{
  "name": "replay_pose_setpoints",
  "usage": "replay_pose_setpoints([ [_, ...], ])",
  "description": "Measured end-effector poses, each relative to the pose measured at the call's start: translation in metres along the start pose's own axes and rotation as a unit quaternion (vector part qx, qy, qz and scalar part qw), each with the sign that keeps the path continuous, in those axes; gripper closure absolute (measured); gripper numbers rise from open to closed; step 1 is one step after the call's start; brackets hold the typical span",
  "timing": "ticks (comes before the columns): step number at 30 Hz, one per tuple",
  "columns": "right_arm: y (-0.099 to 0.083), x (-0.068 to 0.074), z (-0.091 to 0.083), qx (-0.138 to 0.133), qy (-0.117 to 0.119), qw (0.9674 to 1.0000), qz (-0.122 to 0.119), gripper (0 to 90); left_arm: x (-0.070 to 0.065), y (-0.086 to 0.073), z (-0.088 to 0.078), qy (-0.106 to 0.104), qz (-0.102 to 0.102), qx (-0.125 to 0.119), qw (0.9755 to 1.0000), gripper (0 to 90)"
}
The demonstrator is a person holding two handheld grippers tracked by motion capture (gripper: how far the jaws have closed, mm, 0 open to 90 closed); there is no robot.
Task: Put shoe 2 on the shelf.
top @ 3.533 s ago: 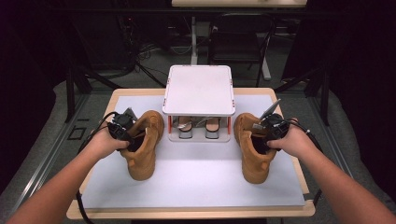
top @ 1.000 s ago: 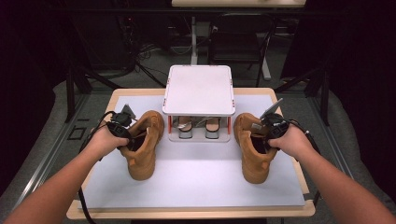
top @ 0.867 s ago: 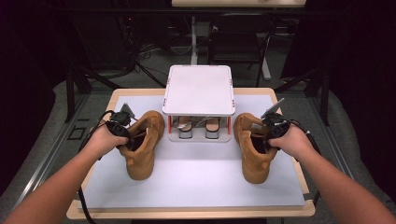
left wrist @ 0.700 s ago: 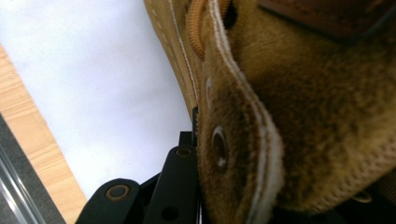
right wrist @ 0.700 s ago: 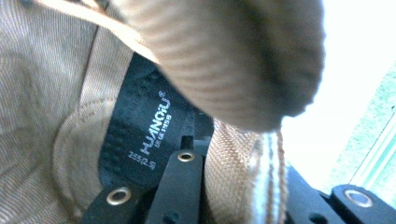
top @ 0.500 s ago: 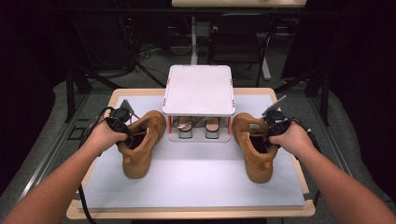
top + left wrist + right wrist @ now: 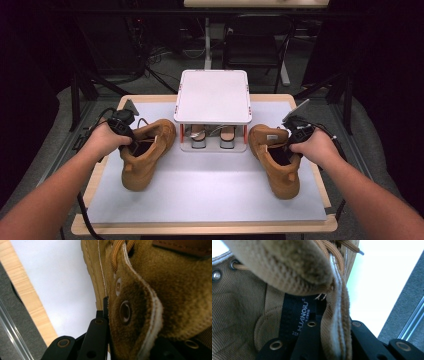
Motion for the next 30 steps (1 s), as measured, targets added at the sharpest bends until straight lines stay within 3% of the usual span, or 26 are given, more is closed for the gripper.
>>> replay_pose_setpoints([
  [11, 0.007, -0.001, -0.033, -0.014, 0.005, 0.9998, 0.015, 85.7, 0.008, 0.005, -0.024, -0.005, -0.01, -0.003, 0.9999, 85.8],
  [19, 0.032, 0.001, -0.049, -0.012, 0.014, 0.9992, 0.037, 85.6, 0.012, 0.02, -0.035, -0.006, -0.014, 0.01, 0.9998, 85.7],
  [21, 0.037, -0.001, -0.051, -0.004, 0.016, 0.9992, 0.035, 85.5, 0.013, 0.025, -0.037, -0.009, -0.023, 0.01, 0.9996, 85.7],
  [24, 0.046, -0.001, -0.054, -0.013, 0.025, 0.9981, 0.055, 85.5, 0.015, 0.03, -0.042, -0.018, -0.029, 0.015, 0.9993, 85.7],
  [30, 0.057, -0.006, -0.065, 0.001, 0.02, 0.9967, 0.079, 85.3, 0.021, 0.045, -0.052, -0.037, -0.059, 0.015, 0.9974, 85.6],
])
Point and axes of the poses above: each handheld gripper's, and its own axes: z roughly forward along the jaws, y roughly out of its top, x roughly to its left, the point moved 7 cm from there along z, roughly forward along the jaws, and after that the axes turned 5 degrees about y, right-handed, at the moved point
